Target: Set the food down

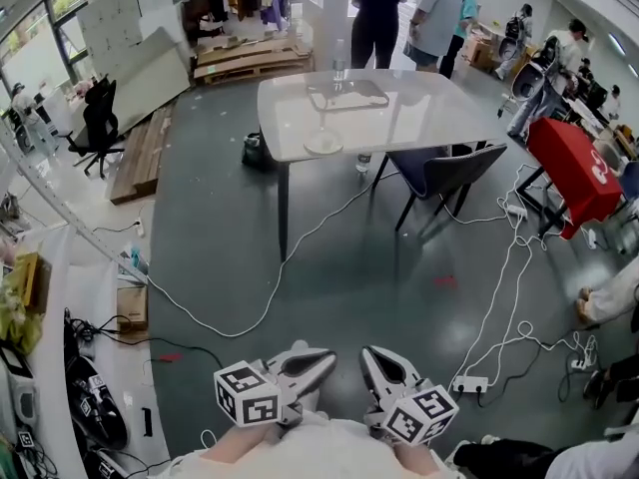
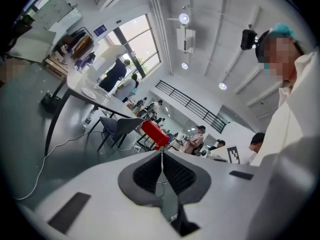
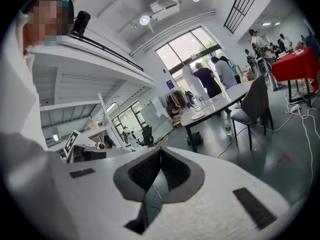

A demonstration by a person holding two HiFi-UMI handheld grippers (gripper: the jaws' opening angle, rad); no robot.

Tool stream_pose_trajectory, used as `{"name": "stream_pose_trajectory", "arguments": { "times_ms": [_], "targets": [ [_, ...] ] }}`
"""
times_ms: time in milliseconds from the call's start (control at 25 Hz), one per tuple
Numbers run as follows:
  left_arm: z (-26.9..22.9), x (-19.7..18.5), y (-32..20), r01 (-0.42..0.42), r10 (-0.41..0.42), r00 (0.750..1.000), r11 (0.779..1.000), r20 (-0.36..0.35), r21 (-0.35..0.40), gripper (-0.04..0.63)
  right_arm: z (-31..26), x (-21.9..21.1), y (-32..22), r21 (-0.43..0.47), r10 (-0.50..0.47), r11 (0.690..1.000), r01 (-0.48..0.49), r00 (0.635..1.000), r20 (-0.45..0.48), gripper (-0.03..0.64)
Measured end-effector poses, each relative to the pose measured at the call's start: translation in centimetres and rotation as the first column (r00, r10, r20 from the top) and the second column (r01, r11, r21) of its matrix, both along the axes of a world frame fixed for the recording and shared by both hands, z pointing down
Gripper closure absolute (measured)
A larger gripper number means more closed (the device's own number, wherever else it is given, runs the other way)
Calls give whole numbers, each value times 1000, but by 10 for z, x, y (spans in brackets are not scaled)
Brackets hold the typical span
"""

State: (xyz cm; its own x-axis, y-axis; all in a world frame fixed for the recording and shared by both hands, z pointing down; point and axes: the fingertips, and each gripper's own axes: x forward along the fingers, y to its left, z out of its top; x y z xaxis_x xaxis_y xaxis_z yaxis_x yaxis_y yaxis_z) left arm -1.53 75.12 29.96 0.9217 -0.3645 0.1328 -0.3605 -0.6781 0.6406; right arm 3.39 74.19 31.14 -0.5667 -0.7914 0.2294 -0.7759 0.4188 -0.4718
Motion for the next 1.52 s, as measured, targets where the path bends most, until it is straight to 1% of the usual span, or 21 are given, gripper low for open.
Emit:
{"name": "stream_pose_trajectory", "arguments": {
  "times_ms": [80,160,240,360,520,720,840,920,1040,1200,1400,1520],
  "targets": [
    [1,2,-27,-30,30,999,1000,9,-5,575,2,-6,-29,-8,-2,1000,2,1000,-4,615],
    [-2,0,-58,-53,53,999,999,11,-4,575,-2,-15,-59,5,-15,1000,15,1000,-26,614],
    [-6,-3,-91,-61,61,998,998,3,2,575,-8,-21,-90,24,-17,1000,18,999,-49,614],
    [-9,-9,-138,-71,72,997,997,-7,6,575,-14,-25,-137,41,2,999,0,999,-51,614],
    [-4,-19,-192,-87,87,996,996,20,6,575,-15,-33,-189,48,26,999,-24,998,-56,614],
    [3,-27,-234,-115,115,993,993,-11,-27,575,-6,-41,-230,27,49,999,-47,996,-72,614],
    [11,-20,-248,-144,144,990,989,1,-47,575,-1,-39,-241,5,56,998,-55,996,-69,614],
    [13,-14,-257,-162,162,987,985,-4,-58,575,2,-35,-250,-10,64,998,-65,996,-60,615],
    [14,-12,-276,-153,153,988,986,5,-60,575,6,-28,-271,-20,80,996,-81,996,-48,614],
    [16,-12,-312,-117,118,993,992,20,-47,575,5,-21,-310,5,79,997,-79,996,-38,614],
    [20,3,-363,-142,143,988,990,57,-15,575,9,-16,-374,8,25,1000,-25,999,-31,615],
    [17,11,-399,-129,129,989,992,65,-3,575,3,-7,-416,8,8,1000,-8,1000,-21,615]
  ]
}}
